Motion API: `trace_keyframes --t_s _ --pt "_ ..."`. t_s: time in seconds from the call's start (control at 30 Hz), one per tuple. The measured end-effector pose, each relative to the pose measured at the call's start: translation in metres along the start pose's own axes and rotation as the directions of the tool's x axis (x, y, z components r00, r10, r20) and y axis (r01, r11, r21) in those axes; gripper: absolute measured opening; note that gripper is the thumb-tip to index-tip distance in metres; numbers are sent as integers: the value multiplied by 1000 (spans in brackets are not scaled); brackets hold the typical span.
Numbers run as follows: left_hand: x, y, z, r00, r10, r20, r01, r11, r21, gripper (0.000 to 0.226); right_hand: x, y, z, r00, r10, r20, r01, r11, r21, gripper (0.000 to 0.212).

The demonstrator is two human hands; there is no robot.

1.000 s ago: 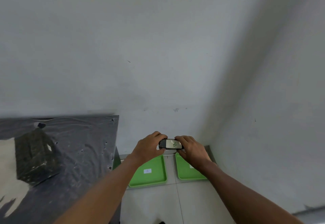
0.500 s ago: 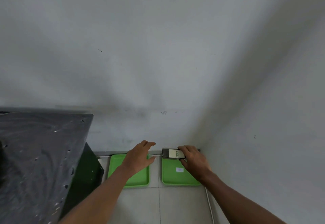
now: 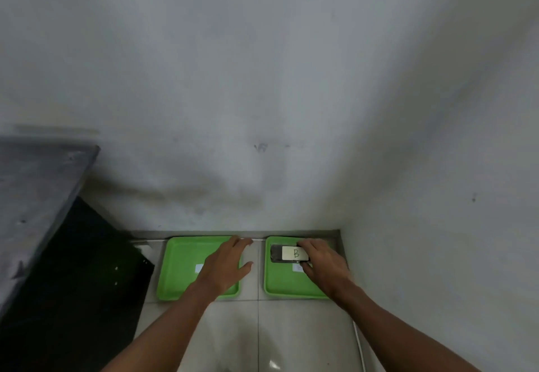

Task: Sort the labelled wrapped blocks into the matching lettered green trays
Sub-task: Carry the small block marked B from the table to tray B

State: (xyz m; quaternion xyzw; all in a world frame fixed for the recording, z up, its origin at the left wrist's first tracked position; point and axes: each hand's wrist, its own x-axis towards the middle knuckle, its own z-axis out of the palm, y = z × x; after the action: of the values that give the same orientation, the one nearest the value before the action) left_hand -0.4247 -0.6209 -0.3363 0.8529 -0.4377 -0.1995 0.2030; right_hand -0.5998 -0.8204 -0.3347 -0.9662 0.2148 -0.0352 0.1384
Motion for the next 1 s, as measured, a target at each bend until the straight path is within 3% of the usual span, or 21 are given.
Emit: trace_keyframes --t_s 0.47,0.8,1.0 --pt "78 -123 266 996 58 -68 -52 995 81 55 0 129 295 993 -62 -95 63 998 2 45" --pt "116 -122 333 999 49 20 -52 988 148 57 -10 201 353 998 -38 -50 38 999 6 45" --pt "160 -134 375 998 -6 66 -4 989 150 56 14 247 383 996 81 -47 -79 996 45 46"
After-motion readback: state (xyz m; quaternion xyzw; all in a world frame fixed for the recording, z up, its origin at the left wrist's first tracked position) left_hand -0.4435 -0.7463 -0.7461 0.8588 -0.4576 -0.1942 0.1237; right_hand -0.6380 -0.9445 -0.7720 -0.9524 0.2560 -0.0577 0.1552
